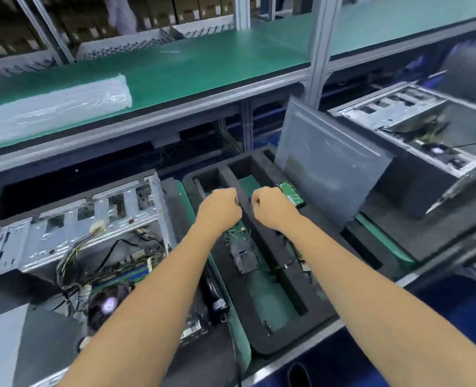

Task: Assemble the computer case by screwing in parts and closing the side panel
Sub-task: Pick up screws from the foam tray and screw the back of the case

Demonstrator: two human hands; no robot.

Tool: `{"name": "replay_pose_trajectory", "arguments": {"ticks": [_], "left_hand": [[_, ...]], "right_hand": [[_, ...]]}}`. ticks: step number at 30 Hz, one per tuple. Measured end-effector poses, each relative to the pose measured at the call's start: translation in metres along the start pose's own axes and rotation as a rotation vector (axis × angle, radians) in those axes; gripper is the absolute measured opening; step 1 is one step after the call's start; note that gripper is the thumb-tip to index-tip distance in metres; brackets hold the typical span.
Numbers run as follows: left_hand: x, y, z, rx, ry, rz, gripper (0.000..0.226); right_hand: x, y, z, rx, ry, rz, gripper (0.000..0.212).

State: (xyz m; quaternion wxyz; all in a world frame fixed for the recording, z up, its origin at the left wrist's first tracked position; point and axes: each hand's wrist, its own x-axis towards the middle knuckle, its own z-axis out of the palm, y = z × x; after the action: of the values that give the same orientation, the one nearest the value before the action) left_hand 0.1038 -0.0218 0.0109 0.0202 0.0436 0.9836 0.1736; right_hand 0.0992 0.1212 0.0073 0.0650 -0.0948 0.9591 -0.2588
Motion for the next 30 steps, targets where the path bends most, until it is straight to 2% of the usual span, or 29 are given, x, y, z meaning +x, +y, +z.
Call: {"name": "replay_pose_trajectory", "arguments": {"ticks": [2,5,8,12,16,19,25,30], "left_hand": [[0.016,0.013,0.022,0.061,-0.138,-0.033,0.006],[0.030,0.020,0.060,0.129,-0.260,-0.120,0.023],[0.031,0.017,0.100,0.203,-0.351,-0.207,0.006],[0.033,0.003,0.144,0.246,-0.434,-0.327,0.032],[0.035,-0.005,0.161,0.236,-0.499,-0.434,0.043],[0.039,-0.003,0.168,0.201,-0.472,-0.459,0.047],[0.040,-0.009,0.168,0.187,-0.396,-0.460,0.034],[0.051,-0.015,0.171,0.238,-0.245,-0.508,0.034]], "right_hand": [[0.006,0.024,0.006,-0.004,-0.067,0.000,0.021],[0.016,0.048,0.014,0.018,-0.135,-0.011,0.017],[0.026,0.060,0.022,0.076,-0.164,-0.043,0.020],[0.032,0.069,0.036,0.082,-0.215,-0.085,0.020],[0.031,0.074,0.058,0.058,-0.307,-0.140,0.017],[0.034,0.075,0.069,0.050,-0.332,-0.151,0.017],[0.045,0.072,0.079,0.039,-0.332,-0.155,0.017],[0.051,0.076,0.084,0.071,-0.338,-0.149,0.011]]}}
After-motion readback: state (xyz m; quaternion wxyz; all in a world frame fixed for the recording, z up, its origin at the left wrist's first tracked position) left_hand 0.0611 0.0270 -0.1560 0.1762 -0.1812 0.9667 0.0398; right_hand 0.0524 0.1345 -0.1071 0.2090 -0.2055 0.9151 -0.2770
